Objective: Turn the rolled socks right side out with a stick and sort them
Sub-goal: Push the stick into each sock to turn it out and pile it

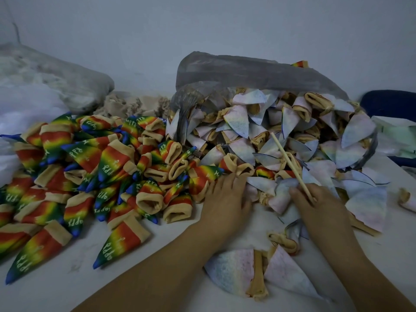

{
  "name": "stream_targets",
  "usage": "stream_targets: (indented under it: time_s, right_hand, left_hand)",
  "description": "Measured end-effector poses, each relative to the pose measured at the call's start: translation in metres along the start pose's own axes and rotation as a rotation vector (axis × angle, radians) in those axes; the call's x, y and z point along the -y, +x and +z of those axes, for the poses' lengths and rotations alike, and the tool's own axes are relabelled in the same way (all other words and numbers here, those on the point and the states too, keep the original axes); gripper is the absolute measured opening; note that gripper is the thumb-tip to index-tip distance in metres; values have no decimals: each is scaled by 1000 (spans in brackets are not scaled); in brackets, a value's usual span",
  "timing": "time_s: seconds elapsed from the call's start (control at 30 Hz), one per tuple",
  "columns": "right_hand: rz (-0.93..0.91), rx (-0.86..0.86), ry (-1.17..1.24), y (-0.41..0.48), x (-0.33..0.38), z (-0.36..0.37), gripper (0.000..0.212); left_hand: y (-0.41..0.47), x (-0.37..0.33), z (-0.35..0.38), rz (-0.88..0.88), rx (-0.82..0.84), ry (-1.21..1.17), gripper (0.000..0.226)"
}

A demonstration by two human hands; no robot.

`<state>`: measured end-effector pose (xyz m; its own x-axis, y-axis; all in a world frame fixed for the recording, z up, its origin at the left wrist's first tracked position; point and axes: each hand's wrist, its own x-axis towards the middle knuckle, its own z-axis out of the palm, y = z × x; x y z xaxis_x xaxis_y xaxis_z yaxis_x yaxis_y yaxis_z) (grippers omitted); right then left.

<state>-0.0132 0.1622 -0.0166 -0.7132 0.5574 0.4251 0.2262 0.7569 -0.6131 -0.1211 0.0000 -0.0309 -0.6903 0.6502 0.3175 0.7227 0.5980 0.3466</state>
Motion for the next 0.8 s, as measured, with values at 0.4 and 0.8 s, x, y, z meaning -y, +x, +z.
stream_targets:
  time_s: [0.4, 0.8]
  right_hand:
    - [90, -71, 82, 1, 1, 2, 25]
    - [54, -58, 30, 3, 1, 3, 20]
  left_hand:
    - [0, 1, -9, 16, -189, 66, 46]
    - [5, 3, -7, -7, 155, -386, 67]
